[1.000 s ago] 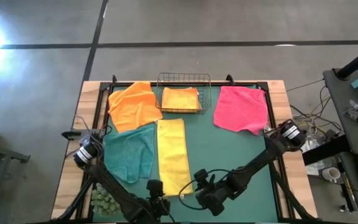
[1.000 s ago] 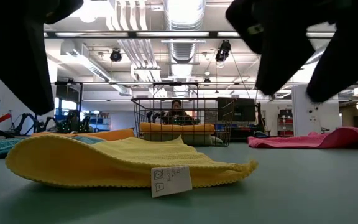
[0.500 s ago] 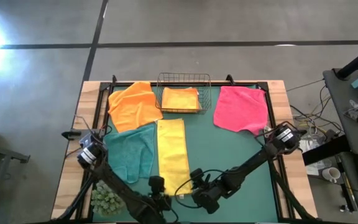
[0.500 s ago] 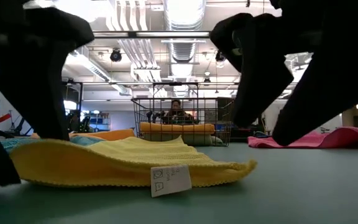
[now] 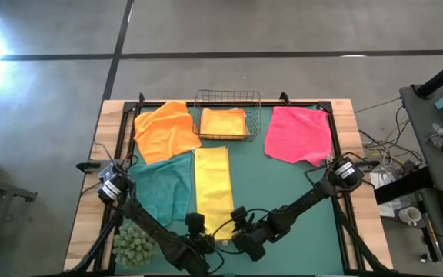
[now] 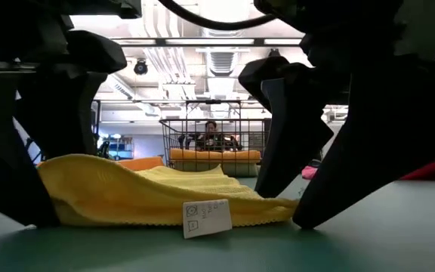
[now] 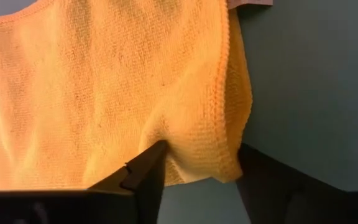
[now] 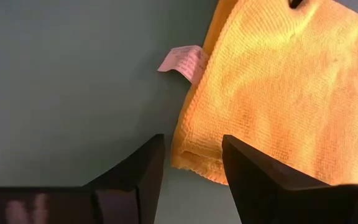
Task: Fold microfiber towels
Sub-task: Fold the yellow microfiber cloth
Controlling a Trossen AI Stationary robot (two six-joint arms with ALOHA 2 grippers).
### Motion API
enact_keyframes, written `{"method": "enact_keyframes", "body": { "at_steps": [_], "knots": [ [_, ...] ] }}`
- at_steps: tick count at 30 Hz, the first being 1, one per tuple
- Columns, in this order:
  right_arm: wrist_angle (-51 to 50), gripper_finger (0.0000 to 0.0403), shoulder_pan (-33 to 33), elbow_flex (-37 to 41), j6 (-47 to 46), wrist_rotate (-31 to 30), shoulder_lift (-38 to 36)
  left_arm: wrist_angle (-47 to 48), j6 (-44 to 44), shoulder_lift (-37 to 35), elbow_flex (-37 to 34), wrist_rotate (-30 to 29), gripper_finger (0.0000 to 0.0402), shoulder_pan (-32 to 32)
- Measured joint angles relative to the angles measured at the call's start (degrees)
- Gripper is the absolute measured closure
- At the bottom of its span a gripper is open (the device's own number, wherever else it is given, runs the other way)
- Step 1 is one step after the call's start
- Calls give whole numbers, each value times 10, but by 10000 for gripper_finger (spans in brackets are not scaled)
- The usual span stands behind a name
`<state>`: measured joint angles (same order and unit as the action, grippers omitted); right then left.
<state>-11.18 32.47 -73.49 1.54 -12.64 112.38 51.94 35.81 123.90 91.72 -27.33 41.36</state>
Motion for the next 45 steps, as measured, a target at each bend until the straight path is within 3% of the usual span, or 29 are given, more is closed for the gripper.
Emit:
{"method": "enact_keyframes", "body": {
  "at_steps": [11,17,22,31,35,45],
  "knots": [
    [4,268,-24,-1,-4,3,6,-15,-2,0,-3,19,394,-5],
    [1,327,-31,-1,-9,-2,6,-17,-2,0,-3,21,389,-5],
    [-8,387,-32,-7,-32,32,6,-18,-2,0,-3,22,389,-5],
    [-127,394,-31,-59,-66,53,-2,-24,-1,-6,25,77,389,-9],
    [-131,394,-25,-59,-113,117,-26,-23,15,-19,49,104,389,-9],
    [-142,394,19,-59,-241,126,-95,-25,90,-37,130,170,389,-8]
  ]
}}
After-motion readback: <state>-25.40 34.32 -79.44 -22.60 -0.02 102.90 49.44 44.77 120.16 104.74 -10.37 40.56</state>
